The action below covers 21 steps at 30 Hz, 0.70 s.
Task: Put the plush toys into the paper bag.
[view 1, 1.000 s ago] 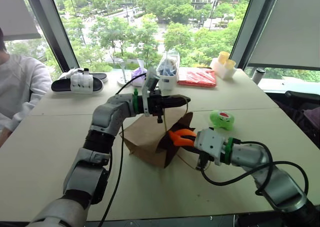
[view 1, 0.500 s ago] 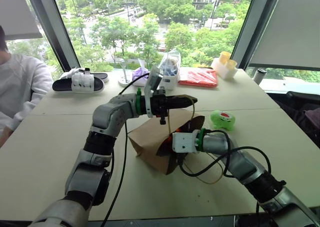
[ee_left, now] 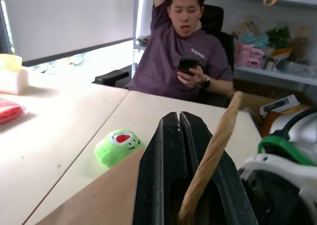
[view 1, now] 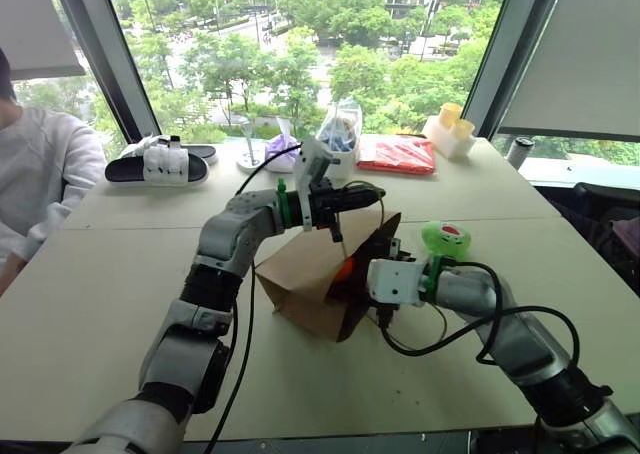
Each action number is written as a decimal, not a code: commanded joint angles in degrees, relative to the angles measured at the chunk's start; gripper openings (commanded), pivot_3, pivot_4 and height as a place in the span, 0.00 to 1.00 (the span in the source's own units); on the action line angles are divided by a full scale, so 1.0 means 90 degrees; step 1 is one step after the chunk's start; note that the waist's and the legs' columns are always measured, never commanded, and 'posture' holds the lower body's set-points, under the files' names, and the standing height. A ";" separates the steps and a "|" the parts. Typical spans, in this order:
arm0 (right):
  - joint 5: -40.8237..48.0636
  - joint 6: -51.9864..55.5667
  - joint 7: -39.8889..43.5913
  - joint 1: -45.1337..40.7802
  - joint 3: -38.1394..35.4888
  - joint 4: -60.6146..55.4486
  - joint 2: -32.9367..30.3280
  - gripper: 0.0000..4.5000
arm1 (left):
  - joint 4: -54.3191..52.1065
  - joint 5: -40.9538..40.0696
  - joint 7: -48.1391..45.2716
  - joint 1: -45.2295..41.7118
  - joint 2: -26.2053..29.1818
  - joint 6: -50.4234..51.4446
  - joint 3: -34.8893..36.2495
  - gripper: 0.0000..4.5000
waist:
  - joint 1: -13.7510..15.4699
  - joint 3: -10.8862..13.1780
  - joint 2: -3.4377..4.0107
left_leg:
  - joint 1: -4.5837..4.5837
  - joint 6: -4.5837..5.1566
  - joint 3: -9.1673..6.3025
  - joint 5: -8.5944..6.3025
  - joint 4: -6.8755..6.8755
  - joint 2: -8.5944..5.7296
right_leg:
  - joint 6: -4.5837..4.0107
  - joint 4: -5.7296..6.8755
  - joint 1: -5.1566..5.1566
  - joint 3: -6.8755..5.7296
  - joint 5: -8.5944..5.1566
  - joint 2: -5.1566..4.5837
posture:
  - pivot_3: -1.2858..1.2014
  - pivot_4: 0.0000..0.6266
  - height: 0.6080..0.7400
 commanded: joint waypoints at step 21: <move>0.1295 0.1649 -0.3106 -0.1256 -0.1767 0.2714 0.1914 0.98 | -0.0560 -0.0104 0.0378 0.0239 -0.0015 0.0031 0.0343 0.00 | -0.0039 -0.0003 0.0009 | -0.0001 -0.0029 0.0010 0.0017 -0.0022 0.0000 | -0.0003 0.0031 -0.0025 0.0007 0.0003 -0.0002 | 0.52 0.24 1.00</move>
